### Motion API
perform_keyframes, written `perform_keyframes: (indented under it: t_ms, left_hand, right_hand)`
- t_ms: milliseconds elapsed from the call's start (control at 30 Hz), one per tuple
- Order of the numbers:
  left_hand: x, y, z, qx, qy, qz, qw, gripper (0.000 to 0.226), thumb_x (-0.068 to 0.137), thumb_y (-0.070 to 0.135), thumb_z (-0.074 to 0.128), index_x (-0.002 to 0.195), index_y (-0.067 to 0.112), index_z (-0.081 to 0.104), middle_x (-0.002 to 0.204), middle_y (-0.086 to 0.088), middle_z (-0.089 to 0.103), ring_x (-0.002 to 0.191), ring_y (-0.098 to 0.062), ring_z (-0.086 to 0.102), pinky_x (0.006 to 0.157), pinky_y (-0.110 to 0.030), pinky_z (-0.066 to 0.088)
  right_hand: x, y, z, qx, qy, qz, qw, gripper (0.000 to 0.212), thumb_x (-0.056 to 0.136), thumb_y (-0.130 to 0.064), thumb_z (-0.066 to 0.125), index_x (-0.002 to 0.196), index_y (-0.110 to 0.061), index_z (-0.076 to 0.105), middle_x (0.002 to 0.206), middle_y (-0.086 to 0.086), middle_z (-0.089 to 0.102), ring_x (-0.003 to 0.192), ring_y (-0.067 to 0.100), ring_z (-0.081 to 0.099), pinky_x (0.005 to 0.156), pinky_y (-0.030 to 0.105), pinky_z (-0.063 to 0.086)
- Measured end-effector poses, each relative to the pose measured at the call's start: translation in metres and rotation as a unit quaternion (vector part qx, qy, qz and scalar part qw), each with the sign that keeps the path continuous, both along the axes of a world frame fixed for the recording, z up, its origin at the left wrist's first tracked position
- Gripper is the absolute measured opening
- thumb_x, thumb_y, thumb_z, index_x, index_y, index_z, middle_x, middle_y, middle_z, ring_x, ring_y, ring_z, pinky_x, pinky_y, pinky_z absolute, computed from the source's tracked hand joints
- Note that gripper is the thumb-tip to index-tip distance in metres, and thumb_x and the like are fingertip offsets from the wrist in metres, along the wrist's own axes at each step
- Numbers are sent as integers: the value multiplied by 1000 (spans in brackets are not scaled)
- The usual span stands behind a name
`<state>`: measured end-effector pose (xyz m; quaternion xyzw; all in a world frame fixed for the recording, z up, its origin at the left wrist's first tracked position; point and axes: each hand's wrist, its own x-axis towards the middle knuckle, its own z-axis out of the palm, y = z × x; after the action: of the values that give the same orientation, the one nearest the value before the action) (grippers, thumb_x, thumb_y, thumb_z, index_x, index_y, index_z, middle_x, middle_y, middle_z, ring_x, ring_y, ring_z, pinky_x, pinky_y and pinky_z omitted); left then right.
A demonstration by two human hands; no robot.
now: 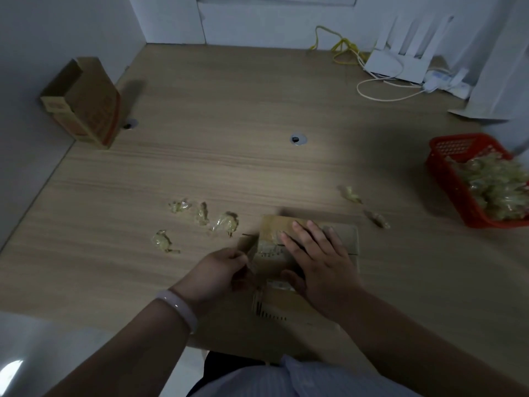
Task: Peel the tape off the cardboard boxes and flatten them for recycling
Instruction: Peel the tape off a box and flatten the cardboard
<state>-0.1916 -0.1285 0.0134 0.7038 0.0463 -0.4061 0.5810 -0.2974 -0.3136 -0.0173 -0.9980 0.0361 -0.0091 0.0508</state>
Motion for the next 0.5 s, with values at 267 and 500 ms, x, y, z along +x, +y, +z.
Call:
perform_keyframes:
  t_ms: [267,500]
  left_hand:
    - [1,4,-8,16,-98,-17,995,6,86,1,65,82,6,64,65,-2,64,54,-9,52,50,-18,42]
    - [7,1,-13,156,-357,-84,917,18,73,14,79,71,27,66,69,16,69,69,7,62,65,-6,43]
  right_hand:
    - [1,0,-1,2,1,1,1000,67,91,-61,33,148,-25,36,153,4,36,143,28,28,114,52,23]
    - [1,1,-3,4,-10,-1,1000,65,91,-60,36,147,-26,37,152,4,37,142,27,29,114,51,24]
